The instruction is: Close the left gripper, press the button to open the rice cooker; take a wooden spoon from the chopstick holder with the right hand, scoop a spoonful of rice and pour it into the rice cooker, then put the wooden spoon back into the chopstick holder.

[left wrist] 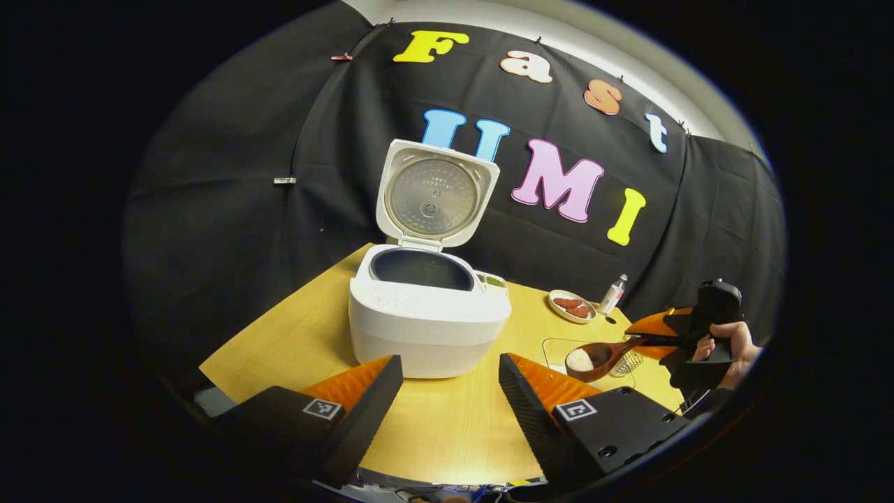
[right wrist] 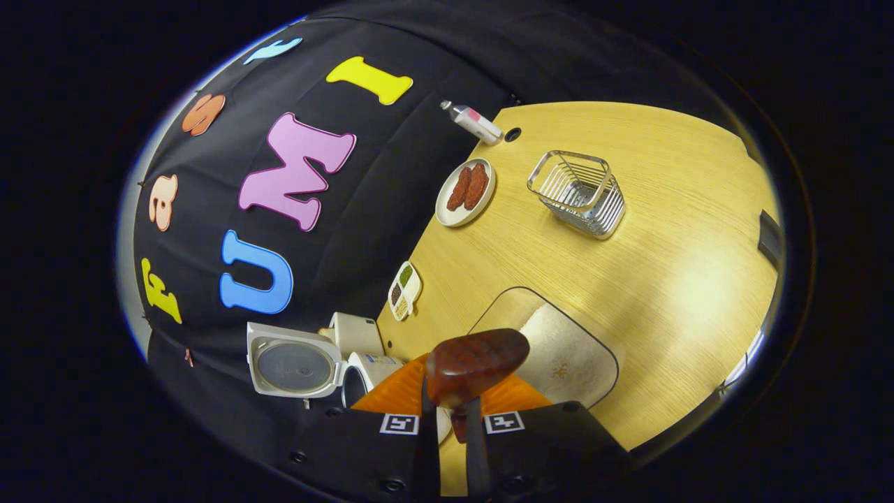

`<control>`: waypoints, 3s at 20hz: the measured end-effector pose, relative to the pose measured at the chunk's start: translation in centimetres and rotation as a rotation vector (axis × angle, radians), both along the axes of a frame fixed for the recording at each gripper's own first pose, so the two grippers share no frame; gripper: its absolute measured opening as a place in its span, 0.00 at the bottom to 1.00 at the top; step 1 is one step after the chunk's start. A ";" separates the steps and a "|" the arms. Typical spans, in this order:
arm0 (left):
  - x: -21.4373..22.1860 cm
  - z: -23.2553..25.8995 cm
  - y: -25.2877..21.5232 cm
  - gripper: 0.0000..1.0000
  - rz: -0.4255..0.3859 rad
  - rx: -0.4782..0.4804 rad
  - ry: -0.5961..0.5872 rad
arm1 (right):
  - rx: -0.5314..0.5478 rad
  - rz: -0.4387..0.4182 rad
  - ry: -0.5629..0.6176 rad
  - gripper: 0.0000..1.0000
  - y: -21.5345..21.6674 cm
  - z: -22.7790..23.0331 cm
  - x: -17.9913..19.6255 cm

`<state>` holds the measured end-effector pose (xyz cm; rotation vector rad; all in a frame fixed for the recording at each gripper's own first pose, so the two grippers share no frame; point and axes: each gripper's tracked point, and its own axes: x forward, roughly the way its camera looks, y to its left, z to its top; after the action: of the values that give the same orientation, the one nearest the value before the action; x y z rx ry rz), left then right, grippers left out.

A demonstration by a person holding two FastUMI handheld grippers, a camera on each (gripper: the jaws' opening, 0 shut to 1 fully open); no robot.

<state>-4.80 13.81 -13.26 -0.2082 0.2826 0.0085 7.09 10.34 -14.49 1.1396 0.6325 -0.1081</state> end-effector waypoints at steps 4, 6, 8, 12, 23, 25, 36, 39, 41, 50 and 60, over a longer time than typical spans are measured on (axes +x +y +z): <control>-0.3 -0.4 0.0 0.95 0.017 -0.020 0.003 | 0.062 0.018 -0.028 0.19 1.9 2.5 1.6; -0.5 -0.4 0.5 0.95 0.029 -0.015 -0.001 | 0.094 0.034 -0.048 0.19 3.3 4.1 2.8; -0.7 -0.5 0.9 0.95 0.039 -0.016 0.000 | 0.094 0.062 -0.071 0.19 4.8 5.4 3.7; -0.8 -0.8 2.1 0.95 0.057 -0.016 0.005 | 0.132 0.106 -0.109 0.19 8.4 7.8 5.0; -0.7 -0.9 5.4 0.95 0.108 -0.024 0.000 | 0.124 0.207 -0.194 0.19 18.3 12.7 10.1; -0.8 -1.2 6.4 0.95 0.136 -0.030 0.000 | 0.078 0.232 -0.224 0.19 20.3 13.2 11.0; -1.3 -1.1 14.0 0.95 0.274 -0.101 -0.019 | -0.264 0.377 -0.345 0.19 30.3 10.1 15.0; -1.4 -1.4 15.2 0.95 0.305 -0.115 -0.025 | -0.333 0.402 -0.363 0.19 31.6 9.3 15.3; -1.2 -1.7 14.8 0.95 0.270 -0.104 -0.019 | -0.417 0.434 -0.396 0.19 32.2 9.1 15.4; -1.2 -2.9 14.6 0.95 0.231 -0.089 -0.013 | -0.676 0.610 -0.523 0.19 36.8 8.0 14.5; -0.9 -3.8 14.3 0.95 0.253 -0.111 0.012 | -0.978 0.768 -0.737 0.19 39.4 9.0 13.2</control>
<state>-5.73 28.09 -17.05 -0.3537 0.2675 0.2450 20.32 49.73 -5.52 -0.0895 0.2373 0.5871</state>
